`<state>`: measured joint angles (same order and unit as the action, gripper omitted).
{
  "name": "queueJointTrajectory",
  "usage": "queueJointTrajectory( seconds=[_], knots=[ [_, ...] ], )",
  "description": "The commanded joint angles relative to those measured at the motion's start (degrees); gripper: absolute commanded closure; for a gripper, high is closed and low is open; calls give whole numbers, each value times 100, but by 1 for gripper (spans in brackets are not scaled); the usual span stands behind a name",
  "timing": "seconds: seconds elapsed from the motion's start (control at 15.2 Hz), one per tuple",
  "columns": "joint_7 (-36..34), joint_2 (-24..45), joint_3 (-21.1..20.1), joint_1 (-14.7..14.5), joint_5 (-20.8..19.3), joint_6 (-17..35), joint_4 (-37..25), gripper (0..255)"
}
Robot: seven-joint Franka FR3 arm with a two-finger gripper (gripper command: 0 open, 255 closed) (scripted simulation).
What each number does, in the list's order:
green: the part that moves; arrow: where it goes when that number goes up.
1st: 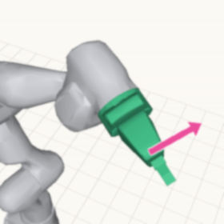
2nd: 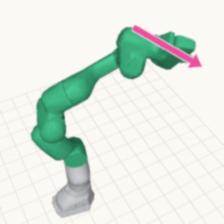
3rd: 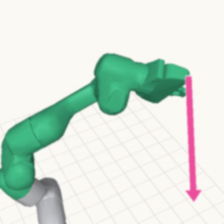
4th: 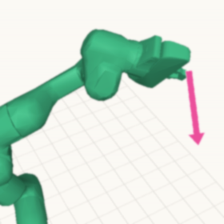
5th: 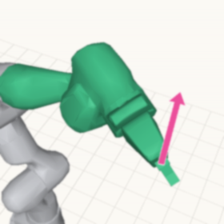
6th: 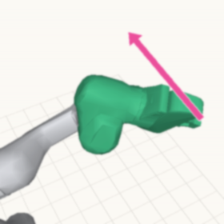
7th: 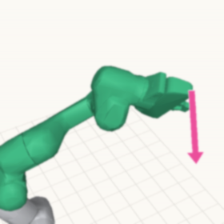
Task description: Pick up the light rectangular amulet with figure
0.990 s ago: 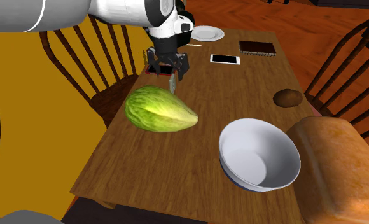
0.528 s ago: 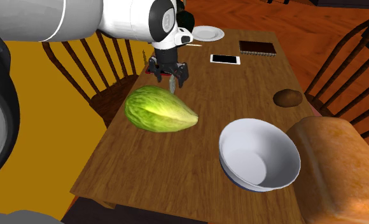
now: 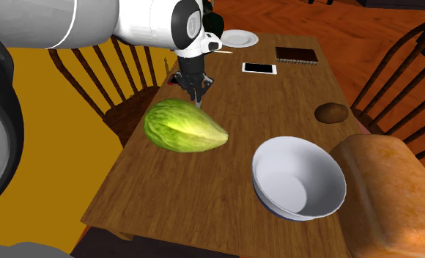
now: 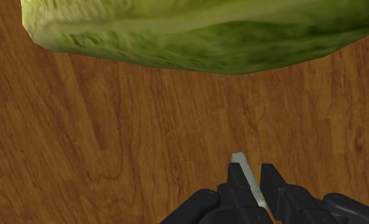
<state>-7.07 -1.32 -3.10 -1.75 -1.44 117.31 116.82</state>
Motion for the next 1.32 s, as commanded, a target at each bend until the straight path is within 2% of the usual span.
queueJointTrajectory(
  seconds=[0.0,0.13,1.12,1.25],
  knots=[
    [0,2,0,0,0,1,1,255],
    [2,3,1,1,-1,3,4,255],
    [36,-186,2,1,21,-1130,-942,255],
    [36,-187,2,1,21,-1141,-952,255]
  ],
)
